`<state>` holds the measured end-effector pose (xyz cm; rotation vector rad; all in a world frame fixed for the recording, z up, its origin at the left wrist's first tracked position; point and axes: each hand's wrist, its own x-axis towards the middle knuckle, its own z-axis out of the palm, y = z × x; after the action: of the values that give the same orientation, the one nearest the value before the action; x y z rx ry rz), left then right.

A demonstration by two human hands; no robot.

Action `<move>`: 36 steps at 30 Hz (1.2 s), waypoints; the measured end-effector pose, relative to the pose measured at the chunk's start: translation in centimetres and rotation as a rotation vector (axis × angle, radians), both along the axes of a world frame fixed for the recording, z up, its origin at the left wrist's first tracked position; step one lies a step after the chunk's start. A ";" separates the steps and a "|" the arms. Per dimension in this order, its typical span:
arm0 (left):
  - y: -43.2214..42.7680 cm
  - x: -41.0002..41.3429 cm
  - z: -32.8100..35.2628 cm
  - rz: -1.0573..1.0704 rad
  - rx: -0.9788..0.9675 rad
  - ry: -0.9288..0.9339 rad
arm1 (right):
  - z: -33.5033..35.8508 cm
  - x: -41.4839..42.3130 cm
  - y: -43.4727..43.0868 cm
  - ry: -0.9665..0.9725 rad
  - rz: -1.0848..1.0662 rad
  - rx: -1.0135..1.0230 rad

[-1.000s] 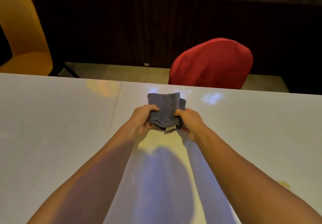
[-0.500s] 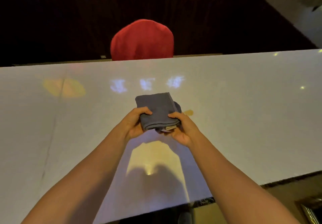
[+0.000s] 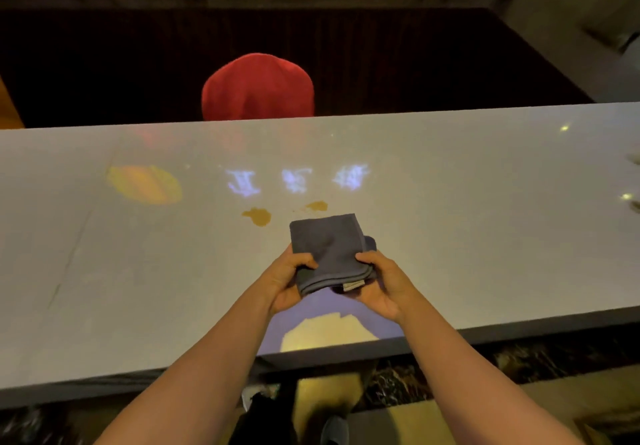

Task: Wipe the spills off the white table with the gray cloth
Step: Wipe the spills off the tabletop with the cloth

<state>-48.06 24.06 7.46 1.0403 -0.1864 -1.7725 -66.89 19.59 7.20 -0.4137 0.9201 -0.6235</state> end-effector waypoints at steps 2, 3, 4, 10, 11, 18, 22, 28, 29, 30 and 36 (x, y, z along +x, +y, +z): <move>0.3 -0.1 -0.9 0.016 -0.001 -0.099 | -0.5 -0.4 -0.1 0.079 -0.002 -0.060; 0.4 -0.1 -1.4 0.014 0.012 -0.174 | -0.6 -0.6 -0.3 0.187 0.025 -0.117; 0.7 -0.2 -2.0 0.016 0.038 -0.243 | -0.7 -0.8 -0.5 0.313 0.061 -0.181; 1.5 -0.2 -5.9 -0.203 0.158 -1.041 | -3.8 -1.8 -0.4 1.006 0.354 -0.468; 2.0 0.1 -6.6 -0.292 0.115 -1.301 | -4.3 -1.9 -0.2 1.184 0.406 -0.565; 5.0 2.6 -12.8 -0.532 0.176 -1.999 | -10.7 5.2 1.6 1.331 0.833 -1.039; 5.6 3.3 -14.4 -0.436 0.166 -2.028 | -14.0 8.0 3.5 1.470 0.877 -1.150; 5.9 3.1 -14.4 -0.385 0.148 -2.045 | -13.8 -0.5 -4.0 1.626 0.714 -1.181; 5.9 3.1 -14.5 -0.384 0.146 -2.052 | -13.5 -2.9 -5.9 1.691 0.641 -1.043; 5.9 3.2 -14.6 -0.394 0.148 -2.045 | -13.2 -5.1 -7.0 1.725 0.600 -0.904; 5.5 3.2 -14.7 -0.385 0.171 -2.034 | -12.9 2.2 -1.7 1.644 0.627 -0.967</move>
<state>-44.87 29.53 -7.22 2.6412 -1.4936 -0.2940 -64.67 17.87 -5.73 -2.1867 1.8307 0.0551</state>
